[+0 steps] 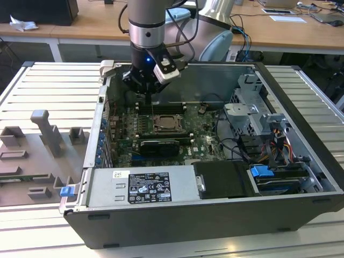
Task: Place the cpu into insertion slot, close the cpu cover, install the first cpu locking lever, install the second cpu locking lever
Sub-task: 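Install the first cpu locking lever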
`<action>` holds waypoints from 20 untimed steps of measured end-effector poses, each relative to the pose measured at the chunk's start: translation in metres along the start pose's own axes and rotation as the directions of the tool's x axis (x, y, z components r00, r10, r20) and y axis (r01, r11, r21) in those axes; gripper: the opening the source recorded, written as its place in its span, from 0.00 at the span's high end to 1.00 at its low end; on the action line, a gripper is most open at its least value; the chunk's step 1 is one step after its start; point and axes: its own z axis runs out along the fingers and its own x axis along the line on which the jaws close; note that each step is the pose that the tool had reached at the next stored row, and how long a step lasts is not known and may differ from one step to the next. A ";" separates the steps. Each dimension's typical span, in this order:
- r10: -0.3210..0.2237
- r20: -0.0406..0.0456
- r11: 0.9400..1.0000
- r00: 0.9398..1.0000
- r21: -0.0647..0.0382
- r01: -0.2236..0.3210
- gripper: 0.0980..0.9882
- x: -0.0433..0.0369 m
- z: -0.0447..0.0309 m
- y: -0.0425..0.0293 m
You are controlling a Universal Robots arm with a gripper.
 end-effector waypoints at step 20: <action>0.000 0.002 0.999 1.000 -0.042 0.000 0.99 -0.0373 0.0098 -0.0017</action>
